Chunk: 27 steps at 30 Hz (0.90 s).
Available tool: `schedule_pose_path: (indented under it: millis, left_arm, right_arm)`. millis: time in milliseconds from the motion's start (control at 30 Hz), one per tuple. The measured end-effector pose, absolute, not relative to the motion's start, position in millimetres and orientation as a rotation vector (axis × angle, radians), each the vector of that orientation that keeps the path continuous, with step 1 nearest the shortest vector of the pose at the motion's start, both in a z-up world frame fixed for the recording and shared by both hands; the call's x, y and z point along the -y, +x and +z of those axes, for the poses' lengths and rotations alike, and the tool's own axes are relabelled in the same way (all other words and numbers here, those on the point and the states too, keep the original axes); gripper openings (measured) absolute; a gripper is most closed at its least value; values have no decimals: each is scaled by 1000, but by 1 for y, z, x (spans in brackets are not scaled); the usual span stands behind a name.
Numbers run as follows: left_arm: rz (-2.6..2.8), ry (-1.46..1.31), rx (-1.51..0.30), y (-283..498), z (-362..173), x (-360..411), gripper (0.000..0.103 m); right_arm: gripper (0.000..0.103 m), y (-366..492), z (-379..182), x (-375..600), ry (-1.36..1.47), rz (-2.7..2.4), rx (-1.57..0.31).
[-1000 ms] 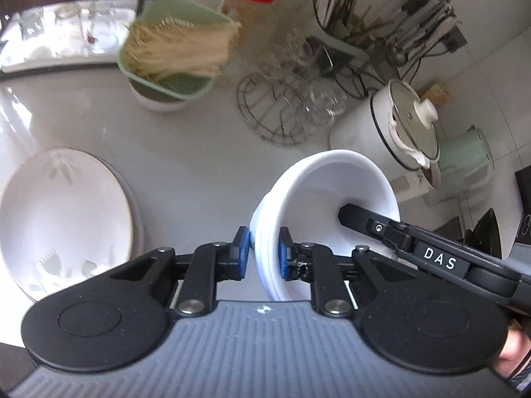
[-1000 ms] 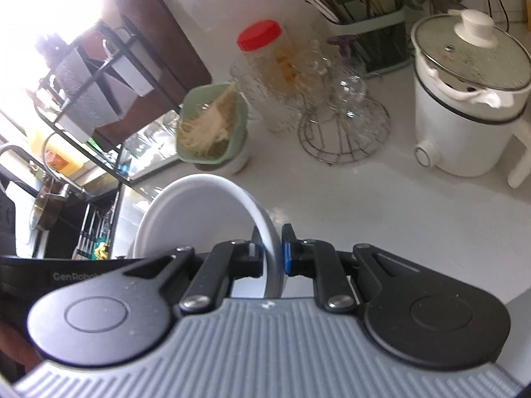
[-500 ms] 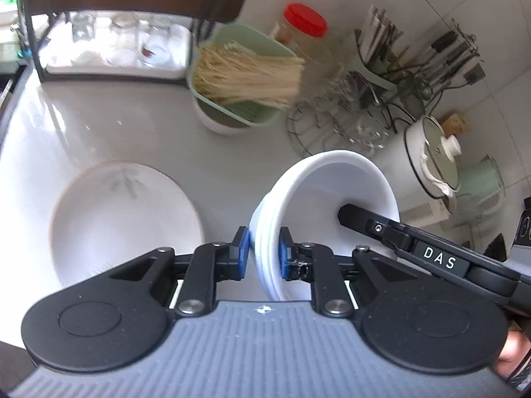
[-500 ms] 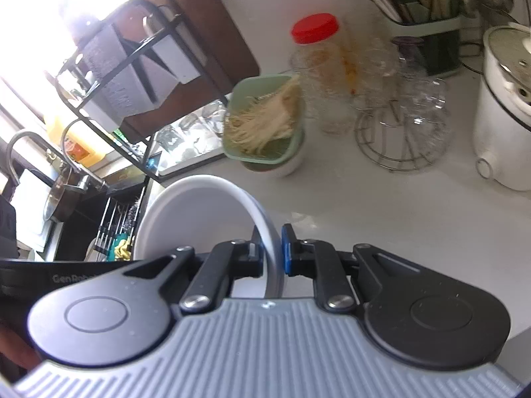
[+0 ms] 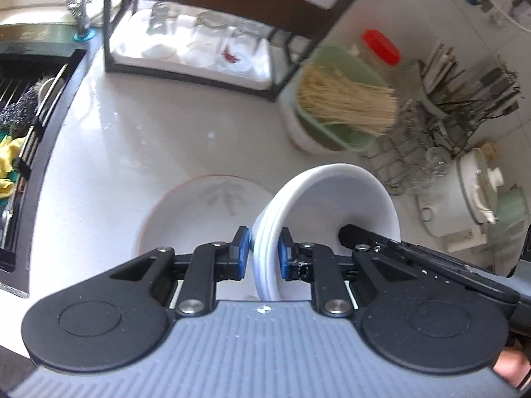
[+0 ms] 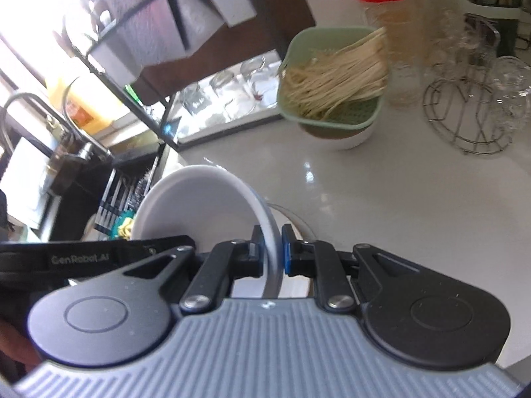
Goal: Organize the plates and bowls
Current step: 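Lift the nested bowls with both grippers and carry them over the plate stack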
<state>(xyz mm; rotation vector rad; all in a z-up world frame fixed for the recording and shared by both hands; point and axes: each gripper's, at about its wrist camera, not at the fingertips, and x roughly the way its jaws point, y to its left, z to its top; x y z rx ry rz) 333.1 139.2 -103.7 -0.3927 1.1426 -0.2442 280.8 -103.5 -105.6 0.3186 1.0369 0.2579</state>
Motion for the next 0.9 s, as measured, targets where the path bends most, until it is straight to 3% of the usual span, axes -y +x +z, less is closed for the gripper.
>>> schedule_pose_path:
  millis: [400, 833, 900]
  left_arm:
    - [-231, -391, -1249, 346, -166, -169, 20]
    - [-211, -354, -1270, 350, -181, -159, 20]
    - [-195, -338, -1268, 351, -177, -157, 26]
  right_arm:
    - [15, 285, -161, 69, 314, 191, -1155]
    - [15, 288, -175, 69, 268, 182, -1153]
    - [15, 285, -171, 69, 271, 174, -1143]
